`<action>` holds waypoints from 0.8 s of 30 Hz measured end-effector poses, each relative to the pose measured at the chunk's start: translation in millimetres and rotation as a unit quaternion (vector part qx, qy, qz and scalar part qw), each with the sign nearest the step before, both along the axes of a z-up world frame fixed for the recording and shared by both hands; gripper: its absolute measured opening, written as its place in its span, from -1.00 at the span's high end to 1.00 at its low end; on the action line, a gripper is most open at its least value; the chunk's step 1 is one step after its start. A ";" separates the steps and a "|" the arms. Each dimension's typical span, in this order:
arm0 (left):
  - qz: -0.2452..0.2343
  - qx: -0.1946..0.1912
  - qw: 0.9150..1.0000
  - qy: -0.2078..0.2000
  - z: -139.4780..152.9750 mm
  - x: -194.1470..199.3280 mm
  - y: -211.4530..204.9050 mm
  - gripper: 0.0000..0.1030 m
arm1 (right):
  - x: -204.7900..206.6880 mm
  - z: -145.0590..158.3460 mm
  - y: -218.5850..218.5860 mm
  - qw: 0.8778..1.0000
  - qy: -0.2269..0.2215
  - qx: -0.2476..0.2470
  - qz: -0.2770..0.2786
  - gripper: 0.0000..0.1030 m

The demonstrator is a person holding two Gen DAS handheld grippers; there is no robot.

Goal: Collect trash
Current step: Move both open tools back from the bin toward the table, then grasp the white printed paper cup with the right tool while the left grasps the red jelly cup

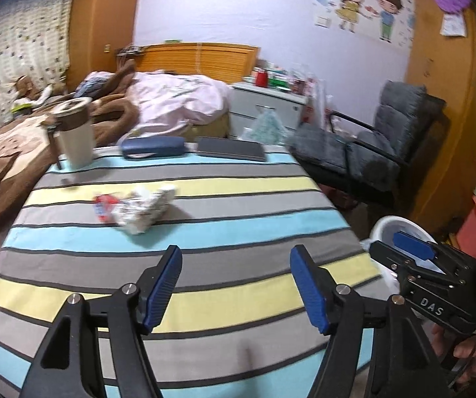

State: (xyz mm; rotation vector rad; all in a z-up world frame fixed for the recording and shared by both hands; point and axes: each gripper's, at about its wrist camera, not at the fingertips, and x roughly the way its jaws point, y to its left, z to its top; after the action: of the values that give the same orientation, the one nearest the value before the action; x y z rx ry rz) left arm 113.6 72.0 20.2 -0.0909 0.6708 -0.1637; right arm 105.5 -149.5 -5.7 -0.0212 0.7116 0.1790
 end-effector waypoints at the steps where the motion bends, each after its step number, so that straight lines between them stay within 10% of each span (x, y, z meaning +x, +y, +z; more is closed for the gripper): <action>1: 0.008 0.000 1.000 0.000 0.1 1.1 7.1 -0.35 | 2.4 0.4 6.0 1.000 0.000 0.001 0.006 -0.06; 24: 0.105 0.008 0.994 0.023 -21.1 33.0 133.5 -0.38 | 50.3 -12.7 109.1 0.993 0.048 0.036 0.099 -0.06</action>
State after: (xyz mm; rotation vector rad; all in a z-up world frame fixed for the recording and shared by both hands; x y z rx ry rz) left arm 146.6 205.5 -0.9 -0.1501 0.7044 0.0450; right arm 155.9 -40.4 -18.4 -0.0137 0.7979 0.3977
